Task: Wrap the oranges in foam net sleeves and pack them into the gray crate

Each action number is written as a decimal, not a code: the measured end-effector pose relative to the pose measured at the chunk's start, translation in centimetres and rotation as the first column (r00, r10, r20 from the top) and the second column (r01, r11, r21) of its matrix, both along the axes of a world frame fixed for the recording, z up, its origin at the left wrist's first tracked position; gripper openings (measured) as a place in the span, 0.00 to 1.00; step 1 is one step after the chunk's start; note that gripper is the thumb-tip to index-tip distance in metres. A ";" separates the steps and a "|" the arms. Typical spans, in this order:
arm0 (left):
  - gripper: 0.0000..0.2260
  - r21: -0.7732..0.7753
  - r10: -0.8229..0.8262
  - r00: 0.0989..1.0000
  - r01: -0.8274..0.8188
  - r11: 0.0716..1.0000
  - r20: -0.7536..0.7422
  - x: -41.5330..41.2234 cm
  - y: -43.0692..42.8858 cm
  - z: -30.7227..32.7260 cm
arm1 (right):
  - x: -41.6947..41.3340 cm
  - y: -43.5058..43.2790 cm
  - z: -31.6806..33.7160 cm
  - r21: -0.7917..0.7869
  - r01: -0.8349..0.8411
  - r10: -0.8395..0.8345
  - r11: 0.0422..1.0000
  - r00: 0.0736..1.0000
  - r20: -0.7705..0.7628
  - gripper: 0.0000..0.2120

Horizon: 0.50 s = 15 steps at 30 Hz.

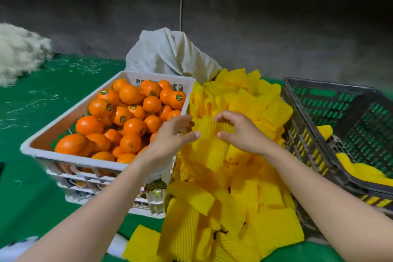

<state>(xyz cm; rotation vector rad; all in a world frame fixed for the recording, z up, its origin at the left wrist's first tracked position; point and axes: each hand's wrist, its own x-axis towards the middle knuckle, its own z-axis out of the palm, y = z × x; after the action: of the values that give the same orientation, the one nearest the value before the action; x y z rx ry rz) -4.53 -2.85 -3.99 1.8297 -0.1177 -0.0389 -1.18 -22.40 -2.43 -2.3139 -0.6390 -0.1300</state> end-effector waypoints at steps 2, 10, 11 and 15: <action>0.20 0.014 -0.090 0.995 0.091 0.996 -0.041 0.0 -0.2 0.0 | -0.8 0.6 0.6 0.049 -0.039 0.042 0.998 0.998 -0.049 0.15; 0.22 0.071 0.080 0.992 -0.087 0.994 0.096 -0.4 0.6 0.5 | -1.1 6.2 -0.4 0.082 0.169 -0.187 0.982 0.922 0.340 0.09; 0.21 -0.010 0.087 0.990 -0.087 0.996 0.112 -0.3 1.3 0.9 | -0.9 7.2 -0.4 0.186 0.163 -0.217 0.969 0.923 0.319 0.07; 0.07 -0.241 0.290 0.944 -0.249 0.938 0.155 2.9 6.5 2.1 | 1.0 11.6 -0.4 0.512 0.201 -0.270 0.835 0.961 0.064 0.10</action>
<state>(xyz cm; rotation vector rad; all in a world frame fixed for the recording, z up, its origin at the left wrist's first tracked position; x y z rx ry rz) -1.58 3.60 -1.90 1.6114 -0.0008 0.3311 -0.18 -10.77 -2.88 -1.8705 -0.3249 -0.5128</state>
